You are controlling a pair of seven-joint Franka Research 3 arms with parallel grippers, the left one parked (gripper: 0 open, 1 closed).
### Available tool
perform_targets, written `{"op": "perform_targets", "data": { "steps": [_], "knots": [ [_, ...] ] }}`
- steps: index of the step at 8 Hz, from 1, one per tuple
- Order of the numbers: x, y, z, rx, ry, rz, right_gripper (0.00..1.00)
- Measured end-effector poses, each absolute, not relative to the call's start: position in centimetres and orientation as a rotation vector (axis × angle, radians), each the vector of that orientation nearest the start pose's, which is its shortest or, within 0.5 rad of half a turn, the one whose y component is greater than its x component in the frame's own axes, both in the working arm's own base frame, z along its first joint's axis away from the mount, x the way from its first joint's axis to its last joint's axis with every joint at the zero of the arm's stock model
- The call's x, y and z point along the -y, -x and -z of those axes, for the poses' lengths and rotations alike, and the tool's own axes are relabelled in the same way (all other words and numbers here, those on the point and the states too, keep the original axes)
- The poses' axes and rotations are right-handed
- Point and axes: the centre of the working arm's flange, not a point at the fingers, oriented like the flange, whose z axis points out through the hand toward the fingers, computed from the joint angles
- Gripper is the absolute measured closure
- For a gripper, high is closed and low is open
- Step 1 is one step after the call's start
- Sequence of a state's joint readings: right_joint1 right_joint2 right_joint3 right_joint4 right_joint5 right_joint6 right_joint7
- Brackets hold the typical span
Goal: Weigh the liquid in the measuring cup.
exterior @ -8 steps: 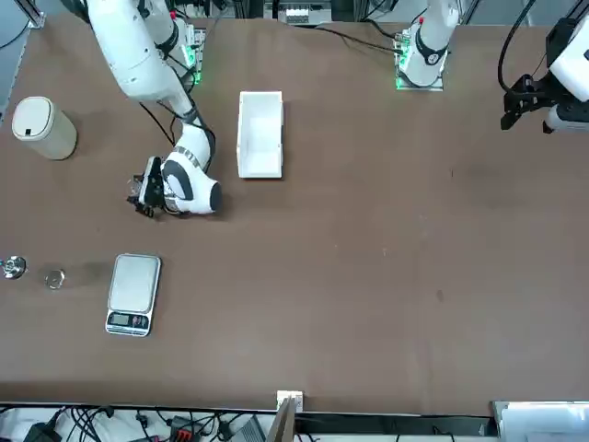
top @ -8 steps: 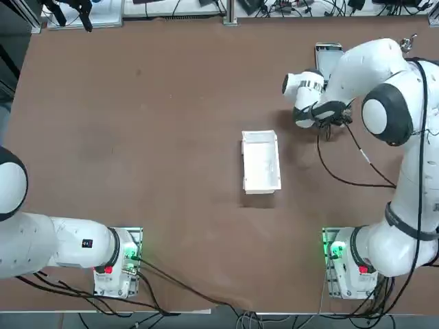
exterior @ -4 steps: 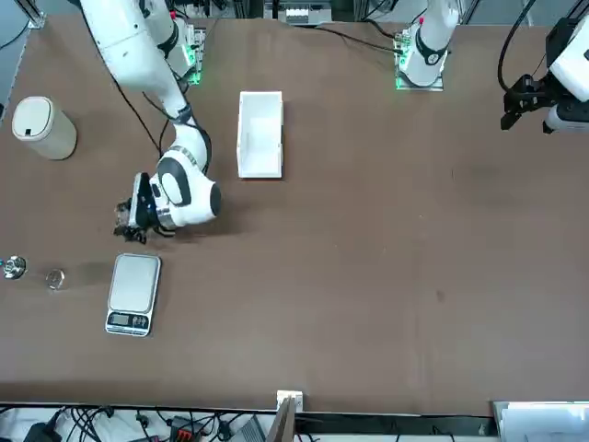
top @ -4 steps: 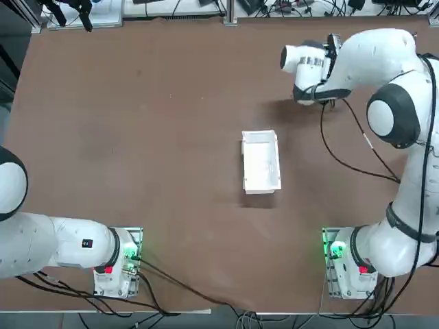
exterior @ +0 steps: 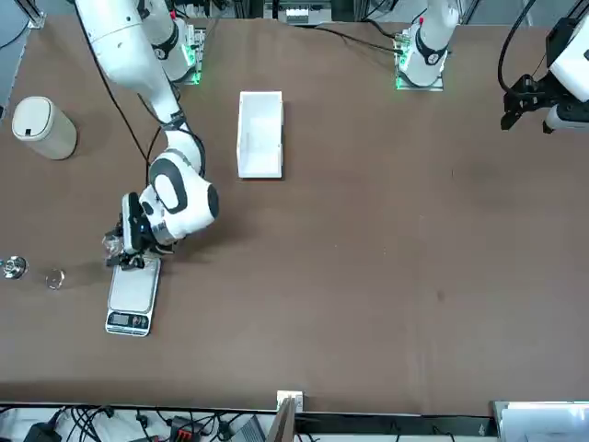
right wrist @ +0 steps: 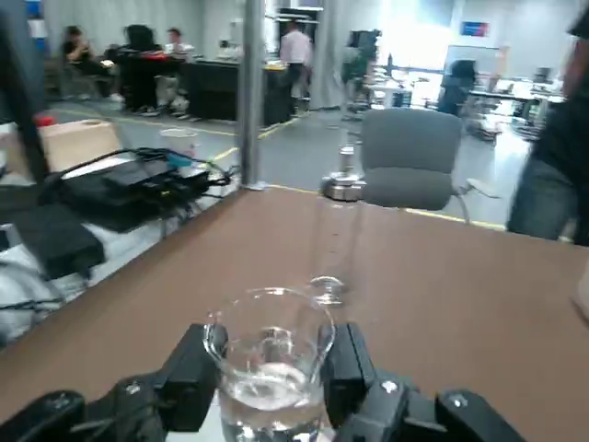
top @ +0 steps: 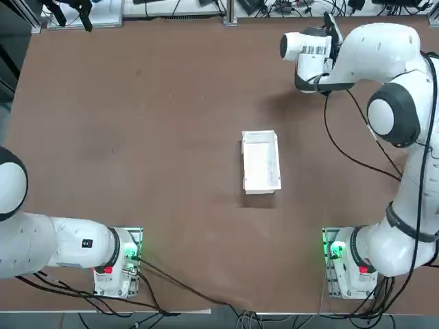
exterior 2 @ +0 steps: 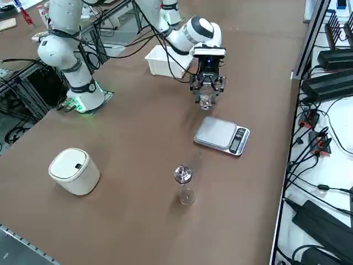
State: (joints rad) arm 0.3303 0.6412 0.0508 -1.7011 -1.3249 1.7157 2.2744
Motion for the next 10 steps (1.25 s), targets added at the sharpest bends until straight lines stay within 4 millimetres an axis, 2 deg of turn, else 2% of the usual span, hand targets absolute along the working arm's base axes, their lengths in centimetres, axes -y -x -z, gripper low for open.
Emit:
{"op": "perform_targets", "data": {
  "steps": [3, 7, 10],
  "knots": [
    [-14.5, -65.6, -21.2, 1.099, -1.813, -1.228, 0.39],
    [-12.9, -65.5, -15.8, 1.038, -1.851, -1.18, 0.39],
    [-12.3, -65.7, -14.1, 1.067, -1.841, -1.177, 0.39]
  ]
}}
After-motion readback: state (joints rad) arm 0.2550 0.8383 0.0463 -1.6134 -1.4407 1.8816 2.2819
